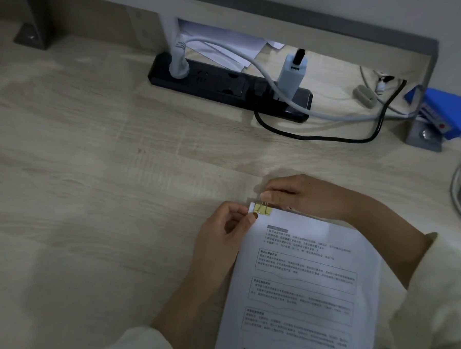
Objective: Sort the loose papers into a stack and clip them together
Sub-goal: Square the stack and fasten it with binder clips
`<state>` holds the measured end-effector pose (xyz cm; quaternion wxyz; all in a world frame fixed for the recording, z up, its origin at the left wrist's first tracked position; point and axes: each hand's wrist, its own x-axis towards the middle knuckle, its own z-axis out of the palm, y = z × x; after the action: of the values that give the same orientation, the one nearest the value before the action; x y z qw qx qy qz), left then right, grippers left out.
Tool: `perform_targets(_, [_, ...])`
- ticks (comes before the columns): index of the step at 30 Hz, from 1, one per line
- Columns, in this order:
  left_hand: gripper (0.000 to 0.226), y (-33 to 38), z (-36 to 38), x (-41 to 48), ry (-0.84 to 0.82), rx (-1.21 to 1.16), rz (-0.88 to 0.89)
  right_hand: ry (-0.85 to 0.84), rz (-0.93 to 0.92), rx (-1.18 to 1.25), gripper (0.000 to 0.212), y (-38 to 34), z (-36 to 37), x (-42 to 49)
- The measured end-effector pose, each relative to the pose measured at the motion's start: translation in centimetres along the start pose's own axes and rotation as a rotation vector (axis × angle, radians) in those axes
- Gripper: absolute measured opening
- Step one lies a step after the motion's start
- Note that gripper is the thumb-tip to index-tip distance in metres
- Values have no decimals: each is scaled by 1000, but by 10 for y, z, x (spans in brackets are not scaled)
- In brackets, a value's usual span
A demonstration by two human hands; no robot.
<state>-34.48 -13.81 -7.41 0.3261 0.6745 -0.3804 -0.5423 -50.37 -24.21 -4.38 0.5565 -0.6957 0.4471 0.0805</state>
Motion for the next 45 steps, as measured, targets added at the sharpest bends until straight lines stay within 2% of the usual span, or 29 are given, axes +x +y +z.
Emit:
perform_targets(2, [5, 1, 1, 0, 8, 14, 10, 95, -13, 41, 19, -1, 1, -7])
perform_targets(6, [14, 1, 5, -5, 65, 132, 59, 414, 40, 83, 27, 12, 9, -44])
perform_targets(8, [25, -1, 9, -13, 159, 321, 182, 521, 132, 88, 24, 29, 18, -73])
perform_targets(10, [37, -5, 13, -21, 199, 512, 381, 602, 235, 104, 21, 50, 31, -105])
perform_targets(12, [43, -12, 19, -29, 146, 638, 532, 683, 325, 98, 20, 63, 47, -142])
perform_targets(17, [45, -32, 42, -54, -85, 851, 706, 836, 523, 186, 23, 86, 101, -217])
perform_targets(20, [45, -47, 56, -72, -178, 938, 761, 937, 549, 194, 47, 95, 138, -235])
perform_targets(22, [47, -57, 62, -84, -200, 978, 767, 944, 504, 179, 21, 98, 156, -237])
perform_targets(25, [51, -68, 67, -96, -198, 1058, 770, 985, 496, 87, 21, 102, 173, -232])
perform_targets(30, [53, -77, 61, -99, -212, 1117, 784, 1064, 426, 4, 2, 107, 180, -228])
perform_targets(33, [54, -78, 59, -100, -207, 1114, 778, 1133, 419, 65, 14, 105, 173, -230])
perform_targets(35, [52, -73, 62, -102, -199, 1054, 758, 1181, 406, 231, 18, 102, 167, -231])
perform_targets(37, [50, -59, 67, -107, -182, 881, 693, 1183, 360, 439, 35, 95, 160, -230])
perform_targets(39, [49, -33, 74, -116, -210, 700, 590, 1137, 249, 657, 30, 79, 153, -225])
perform_targets(41, [44, -6, 82, -127, -345, 598, 462, 1048, 156, 777, 22, 60, 147, -218])
perform_targets(43, [32, 12, 90, -133, -466, 498, 343, 978, 95, 787, 19, 43, 145, -208])
perform_targets(45, [27, 19, 94, -134, -499, 347, 272, 953, 50, 751, 19, 32, 142, -200])
